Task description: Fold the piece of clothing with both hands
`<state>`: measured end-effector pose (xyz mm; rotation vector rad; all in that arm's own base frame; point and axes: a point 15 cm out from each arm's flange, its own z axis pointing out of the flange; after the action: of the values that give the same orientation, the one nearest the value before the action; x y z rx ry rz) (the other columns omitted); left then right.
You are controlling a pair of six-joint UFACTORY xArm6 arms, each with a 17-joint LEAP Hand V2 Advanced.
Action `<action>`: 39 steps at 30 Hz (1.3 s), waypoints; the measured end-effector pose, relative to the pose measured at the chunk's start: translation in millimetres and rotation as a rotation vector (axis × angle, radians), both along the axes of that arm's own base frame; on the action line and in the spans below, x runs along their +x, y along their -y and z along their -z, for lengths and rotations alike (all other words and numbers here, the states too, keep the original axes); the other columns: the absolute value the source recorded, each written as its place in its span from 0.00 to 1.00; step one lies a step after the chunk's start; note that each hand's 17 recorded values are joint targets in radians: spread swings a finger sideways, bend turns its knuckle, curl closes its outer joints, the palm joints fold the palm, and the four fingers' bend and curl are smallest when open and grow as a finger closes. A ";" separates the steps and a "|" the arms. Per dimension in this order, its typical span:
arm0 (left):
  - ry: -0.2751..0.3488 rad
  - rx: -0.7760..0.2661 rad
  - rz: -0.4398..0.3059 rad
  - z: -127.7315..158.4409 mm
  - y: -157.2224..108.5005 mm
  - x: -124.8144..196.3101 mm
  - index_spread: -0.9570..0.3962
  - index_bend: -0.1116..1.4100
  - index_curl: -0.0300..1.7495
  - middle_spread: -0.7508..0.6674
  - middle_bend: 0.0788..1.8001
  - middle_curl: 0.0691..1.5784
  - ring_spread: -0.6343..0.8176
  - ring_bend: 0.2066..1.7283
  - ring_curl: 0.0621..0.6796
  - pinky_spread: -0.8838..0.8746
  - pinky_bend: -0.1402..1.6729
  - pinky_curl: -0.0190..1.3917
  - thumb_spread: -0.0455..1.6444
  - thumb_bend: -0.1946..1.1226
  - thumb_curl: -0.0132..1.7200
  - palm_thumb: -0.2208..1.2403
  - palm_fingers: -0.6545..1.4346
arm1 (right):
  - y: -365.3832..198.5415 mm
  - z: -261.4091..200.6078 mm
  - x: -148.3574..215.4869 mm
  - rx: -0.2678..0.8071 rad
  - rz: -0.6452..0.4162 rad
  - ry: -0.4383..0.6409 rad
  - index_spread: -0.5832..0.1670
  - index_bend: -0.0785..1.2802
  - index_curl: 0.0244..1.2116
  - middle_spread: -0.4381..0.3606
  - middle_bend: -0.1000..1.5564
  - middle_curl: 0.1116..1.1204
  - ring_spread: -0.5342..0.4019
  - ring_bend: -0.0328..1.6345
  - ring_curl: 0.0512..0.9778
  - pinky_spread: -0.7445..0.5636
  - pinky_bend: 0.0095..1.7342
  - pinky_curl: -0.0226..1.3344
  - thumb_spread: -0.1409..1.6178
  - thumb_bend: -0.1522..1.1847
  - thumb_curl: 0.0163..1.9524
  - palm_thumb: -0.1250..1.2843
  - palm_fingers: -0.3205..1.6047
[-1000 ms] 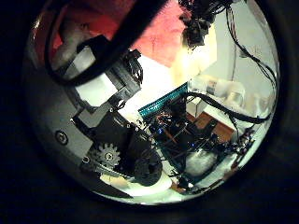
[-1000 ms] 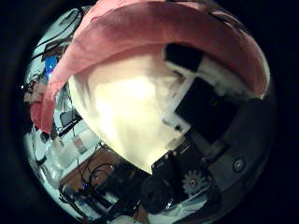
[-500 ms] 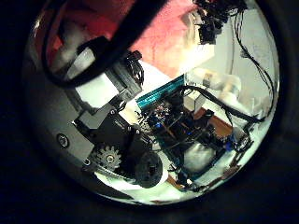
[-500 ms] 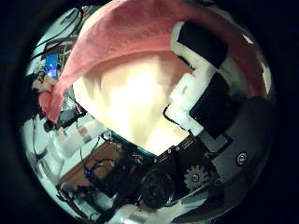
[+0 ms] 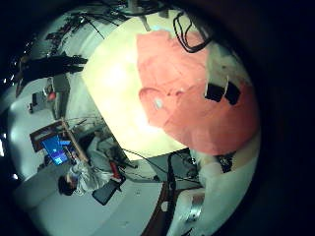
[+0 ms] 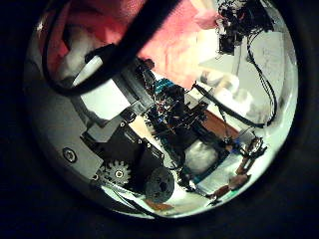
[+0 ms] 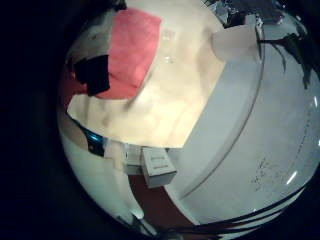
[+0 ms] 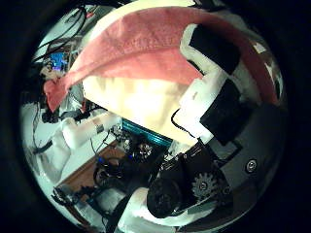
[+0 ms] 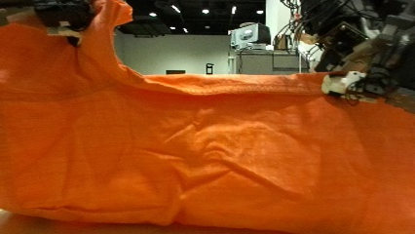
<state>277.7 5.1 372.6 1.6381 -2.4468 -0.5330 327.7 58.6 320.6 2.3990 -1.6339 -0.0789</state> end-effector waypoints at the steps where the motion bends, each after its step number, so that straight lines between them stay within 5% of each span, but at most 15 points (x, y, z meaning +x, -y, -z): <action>1: -0.003 0.005 -0.004 0.5 -1.1 8.9 0.21 0.31 0.52 0.21 0.61 0.33 0.08 0.55 0.65 0.09 0.62 0.36 0.94 0.64 0.78 0.54 0.89 | -2.4 2.1 11.6 -0.003 0.003 -0.010 0.30 0.78 0.75 0.26 0.77 0.80 0.29 0.82 0.73 0.31 0.64 0.70 0.87 0.15 0.22 0.87 0.67; 10: 0.004 0.028 -0.042 33.6 0.5 95.8 0.20 0.31 0.53 0.21 0.62 0.33 0.08 0.55 0.65 0.10 0.63 0.37 0.94 0.65 0.79 0.53 0.88 | -14.4 40.3 92.1 -0.022 0.038 -0.078 0.31 0.79 0.77 0.27 0.77 0.81 0.30 0.83 0.74 0.31 0.63 0.75 0.87 0.13 0.23 0.87 0.66; 21: -0.075 0.030 -0.097 118.8 -0.2 172.9 0.21 0.28 0.54 0.21 0.62 0.33 0.08 0.55 0.66 0.10 0.61 0.37 0.94 0.69 0.80 0.54 0.84 | -14.3 114.4 150.4 -0.044 0.098 -0.173 0.31 0.78 0.79 0.27 0.78 0.82 0.31 0.84 0.76 0.30 0.60 0.81 0.89 0.10 0.23 0.83 0.64; 25: -0.103 0.030 -0.137 142.0 -13.6 195.1 0.24 0.20 0.54 0.20 0.60 0.34 0.08 0.52 0.66 0.11 0.60 0.38 0.92 0.65 0.76 0.49 0.75 | -11.1 134.7 171.6 -0.040 0.120 -0.175 0.29 0.68 0.76 0.28 0.77 0.80 0.30 0.85 0.76 0.29 0.60 0.81 0.90 0.10 0.21 0.75 0.59; 32: -0.103 -0.056 -0.236 153.9 -29.1 209.9 0.38 0.12 0.49 0.22 0.55 0.34 0.11 0.59 0.71 0.11 0.63 0.41 0.87 0.53 0.62 0.40 0.63 | 1.4 127.5 211.1 0.005 0.151 -0.028 0.28 0.34 0.64 0.30 0.68 0.72 0.27 0.85 0.71 0.21 0.59 0.75 0.96 0.11 0.18 0.70 0.46; 39: -0.064 -0.174 -0.334 150.3 -39.7 216.8 0.59 0.15 0.41 0.33 0.39 0.32 0.18 0.65 0.78 0.15 0.72 0.46 0.84 0.45 0.50 0.37 0.43 | 27.5 101.3 223.9 0.086 0.218 0.056 0.28 0.31 0.57 0.30 0.57 0.64 0.28 0.74 0.61 0.22 0.44 0.66 0.96 0.11 0.15 0.65 0.32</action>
<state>494.5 44.8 222.3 1.8671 -2.0473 -0.3088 551.6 31.1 219.3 2.2931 -1.9503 -0.1232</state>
